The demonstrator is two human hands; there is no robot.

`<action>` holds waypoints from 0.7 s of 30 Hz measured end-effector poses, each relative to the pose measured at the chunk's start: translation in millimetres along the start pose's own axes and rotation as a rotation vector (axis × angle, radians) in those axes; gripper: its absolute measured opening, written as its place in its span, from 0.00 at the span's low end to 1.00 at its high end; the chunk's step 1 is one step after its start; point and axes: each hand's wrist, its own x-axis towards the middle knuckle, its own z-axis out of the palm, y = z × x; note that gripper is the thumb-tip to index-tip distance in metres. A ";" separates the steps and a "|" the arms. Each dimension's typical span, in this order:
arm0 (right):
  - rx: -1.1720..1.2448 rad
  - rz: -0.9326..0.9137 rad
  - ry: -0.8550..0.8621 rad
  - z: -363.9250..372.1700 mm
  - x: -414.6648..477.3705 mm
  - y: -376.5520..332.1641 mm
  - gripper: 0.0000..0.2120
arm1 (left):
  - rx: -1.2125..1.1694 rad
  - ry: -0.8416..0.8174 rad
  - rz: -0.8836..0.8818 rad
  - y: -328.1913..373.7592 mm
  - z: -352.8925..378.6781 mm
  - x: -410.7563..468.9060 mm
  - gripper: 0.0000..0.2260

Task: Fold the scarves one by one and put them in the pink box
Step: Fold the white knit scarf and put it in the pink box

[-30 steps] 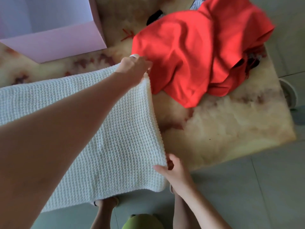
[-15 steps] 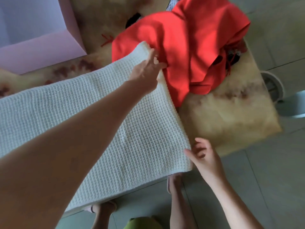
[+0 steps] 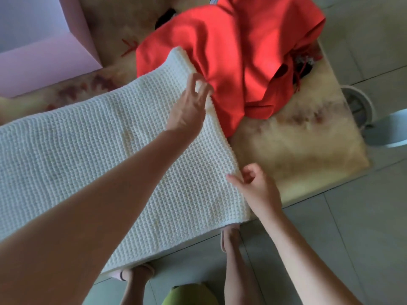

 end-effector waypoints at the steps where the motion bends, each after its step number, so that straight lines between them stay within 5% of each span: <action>1: -0.068 -0.015 -0.053 -4.8 -11.4 11.1 0.15 | -0.030 0.009 0.026 1.7 4.3 -9.8 0.22; 5: 0.006 0.057 -0.125 1.9 -49.6 45.6 0.11 | -0.073 -0.028 -0.009 2.2 23.8 -55.4 0.25; 12: 0.490 0.228 -0.036 -3.6 -63.7 49.5 0.05 | -0.093 -0.318 -0.106 -1.6 20.0 -68.5 0.25; 17: 0.579 0.207 -0.011 9.3 -80.8 21.0 0.07 | -0.382 -0.187 -0.488 33.6 -4.4 -84.2 0.12; 21: 0.622 0.296 -0.005 31.0 -89.6 8.7 0.15 | -0.523 -0.359 -0.710 67.9 0.4 -125.1 0.21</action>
